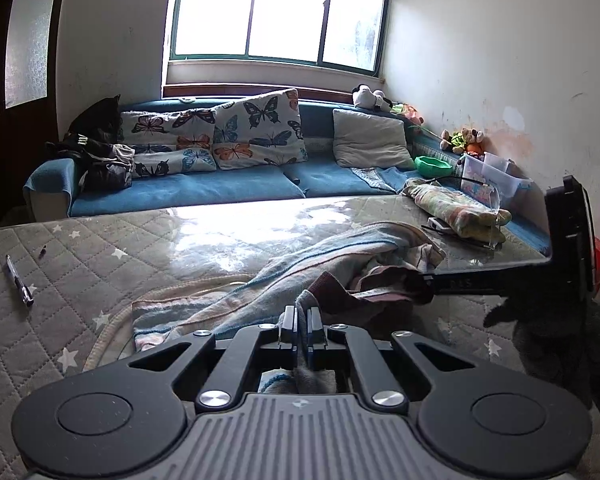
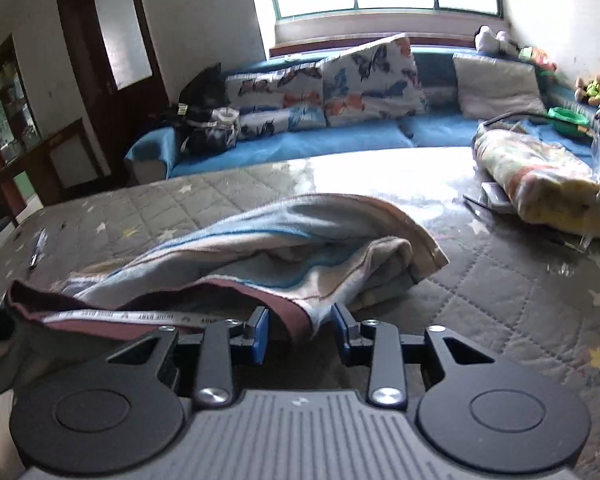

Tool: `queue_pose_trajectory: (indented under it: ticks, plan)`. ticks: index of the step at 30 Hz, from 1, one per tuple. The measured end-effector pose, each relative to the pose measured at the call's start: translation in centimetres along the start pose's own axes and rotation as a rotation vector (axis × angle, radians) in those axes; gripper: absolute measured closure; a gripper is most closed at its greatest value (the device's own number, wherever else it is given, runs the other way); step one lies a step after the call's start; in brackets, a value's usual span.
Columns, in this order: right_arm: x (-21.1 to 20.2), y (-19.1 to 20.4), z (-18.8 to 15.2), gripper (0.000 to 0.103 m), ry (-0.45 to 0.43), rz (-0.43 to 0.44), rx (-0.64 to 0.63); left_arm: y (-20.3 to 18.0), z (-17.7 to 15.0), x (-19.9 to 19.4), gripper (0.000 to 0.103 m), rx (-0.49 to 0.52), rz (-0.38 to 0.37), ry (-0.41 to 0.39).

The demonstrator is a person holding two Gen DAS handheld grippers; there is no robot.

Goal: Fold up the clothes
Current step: 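Lift the towel off the mattress with both tools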

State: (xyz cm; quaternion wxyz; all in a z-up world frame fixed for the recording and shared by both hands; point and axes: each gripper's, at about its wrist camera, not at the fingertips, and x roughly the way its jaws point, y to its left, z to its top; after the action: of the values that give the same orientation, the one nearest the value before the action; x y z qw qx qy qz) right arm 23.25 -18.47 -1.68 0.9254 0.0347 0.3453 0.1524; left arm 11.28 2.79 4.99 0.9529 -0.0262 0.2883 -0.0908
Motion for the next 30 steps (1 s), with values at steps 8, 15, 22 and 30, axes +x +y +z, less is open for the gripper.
queue_pose_trajectory:
  ticks: [8,15,22,30]
  plan:
    - [-1.0,1.1,1.2,0.101,-0.071,-0.044,-0.063,-1.8,-3.0,-0.6,0.082,0.076,0.011,0.033]
    - [-4.0,2.7,3.4,0.101,-0.099,-0.05,-0.138,-4.0,-6.0,-2.1,0.052,0.207,0.046,-0.004]
    - [-6.5,4.0,4.4,0.101,-0.117,-0.064,-0.188,-5.4,-7.9,-1.8,0.05,0.245,0.03,0.017]
    - [-8.8,4.6,4.7,0.101,-0.14,-0.066,-0.213,-7.6,-8.9,-1.4,0.05,0.315,0.119,-0.031]
